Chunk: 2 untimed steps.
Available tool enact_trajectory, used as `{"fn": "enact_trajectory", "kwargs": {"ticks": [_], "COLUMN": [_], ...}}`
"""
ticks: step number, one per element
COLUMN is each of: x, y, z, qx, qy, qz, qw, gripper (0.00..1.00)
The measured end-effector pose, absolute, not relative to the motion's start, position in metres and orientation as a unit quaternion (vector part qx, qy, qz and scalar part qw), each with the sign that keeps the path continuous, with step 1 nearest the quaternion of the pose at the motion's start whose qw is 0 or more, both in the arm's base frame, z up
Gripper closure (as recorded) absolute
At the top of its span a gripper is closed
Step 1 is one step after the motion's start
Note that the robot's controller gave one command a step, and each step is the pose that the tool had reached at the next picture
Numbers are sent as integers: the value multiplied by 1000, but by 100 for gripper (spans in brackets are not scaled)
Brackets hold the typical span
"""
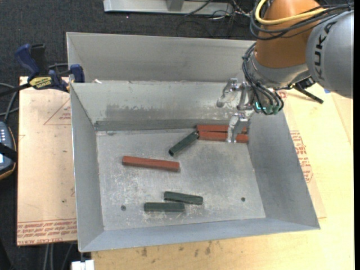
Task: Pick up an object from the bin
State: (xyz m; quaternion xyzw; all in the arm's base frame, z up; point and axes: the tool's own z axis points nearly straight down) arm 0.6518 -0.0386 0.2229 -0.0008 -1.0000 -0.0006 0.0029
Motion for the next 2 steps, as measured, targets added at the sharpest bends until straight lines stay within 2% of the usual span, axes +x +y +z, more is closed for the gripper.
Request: {"fn": "enact_trajectory", "kwargs": {"ticks": [1, 2], "x": [653, 645], "y": [-39, -42], "z": [228, 170], "qx": [0, 16], "qy": [-1000, -1000], "qz": [0, 0], "qw": [-1, -4], "gripper": [0, 0]}}
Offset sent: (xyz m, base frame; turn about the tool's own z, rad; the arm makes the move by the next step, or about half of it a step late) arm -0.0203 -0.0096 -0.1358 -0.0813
